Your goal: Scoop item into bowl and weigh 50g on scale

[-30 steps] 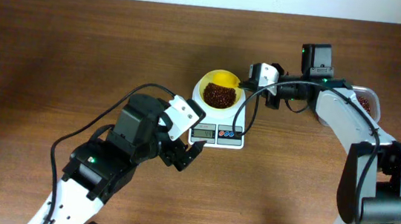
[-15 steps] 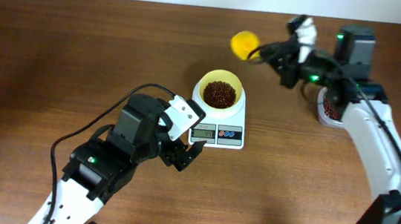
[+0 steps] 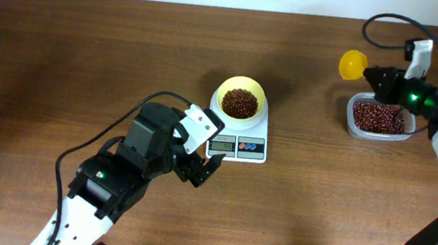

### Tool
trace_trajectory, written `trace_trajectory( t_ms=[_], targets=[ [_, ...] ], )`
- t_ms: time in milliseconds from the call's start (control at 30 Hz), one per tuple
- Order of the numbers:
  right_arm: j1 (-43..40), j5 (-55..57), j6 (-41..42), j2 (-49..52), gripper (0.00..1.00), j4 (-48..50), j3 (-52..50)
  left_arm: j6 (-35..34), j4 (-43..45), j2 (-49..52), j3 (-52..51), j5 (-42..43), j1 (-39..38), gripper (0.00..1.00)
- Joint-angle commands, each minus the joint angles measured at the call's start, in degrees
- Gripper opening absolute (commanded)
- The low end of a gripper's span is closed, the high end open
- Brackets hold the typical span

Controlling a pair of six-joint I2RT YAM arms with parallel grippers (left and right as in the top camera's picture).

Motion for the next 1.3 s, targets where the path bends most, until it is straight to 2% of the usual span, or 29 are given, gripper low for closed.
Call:
trace_trajectory(
  t_ms=[0, 267, 433, 533, 667, 767, 800, 967, 1133, 1267],
  targets=[
    [-1.14, 0.76, 0.33, -1.29, 0.04, -0.81, 0.22, 0.28, 0.09, -0.57, -0.46, 0.83, 0.31, 0.99],
    [-1.16, 0.79, 3.93, -1.36, 0.04, -1.84, 0.22, 0.28, 0.09, -0.57, -0.46, 0.83, 0.31, 0.99],
    [-1.11, 1.49, 15.39, -1.38, 0.04, -1.57, 0.24, 0.28, 0.11, -0.55, -0.46, 0.83, 0.31, 0.99],
    [-1.14, 1.62, 25.16, -1.51, 0.04, -2.71, 1.42, 0.28, 0.09, -0.55, -0.46, 0.85, 0.31, 0.99],
    [-1.25, 8.28, 23.85, -3.04, 0.04, -7.06, 2.86, 0.28, 0.11, -0.55, -0.46, 0.85, 0.31, 0.99],
    [-1.22, 20.06, 16.96, -5.31, 0.04, -13.64, 2.89, 0.28, 0.09, -0.55, -0.46, 0.83, 0.31, 0.99],
    [-1.22, 27.19, 14.45, -6.16, 0.04, -16.76, 2.86, 0.28, 0.11, -0.55, -0.46, 0.85, 0.31, 0.99],
    [-1.22, 42.34, 8.87, -5.64, 0.04, -24.2, 2.82, 0.28, 0.09, -0.55, -0.46, 0.83, 0.31, 0.99],
    [-1.22, 43.67, 8.87, -2.32, 0.04, -23.3, 2.8, 0.28, 0.11, -0.55, -0.46, 0.83, 0.31, 0.99],
    [-0.66, 42.42, 8.96, 1.66, 0.04, -18.86, 2.8, 0.28, 0.09, -0.55, -0.46, 0.83, 0.31, 0.99]
  ],
)
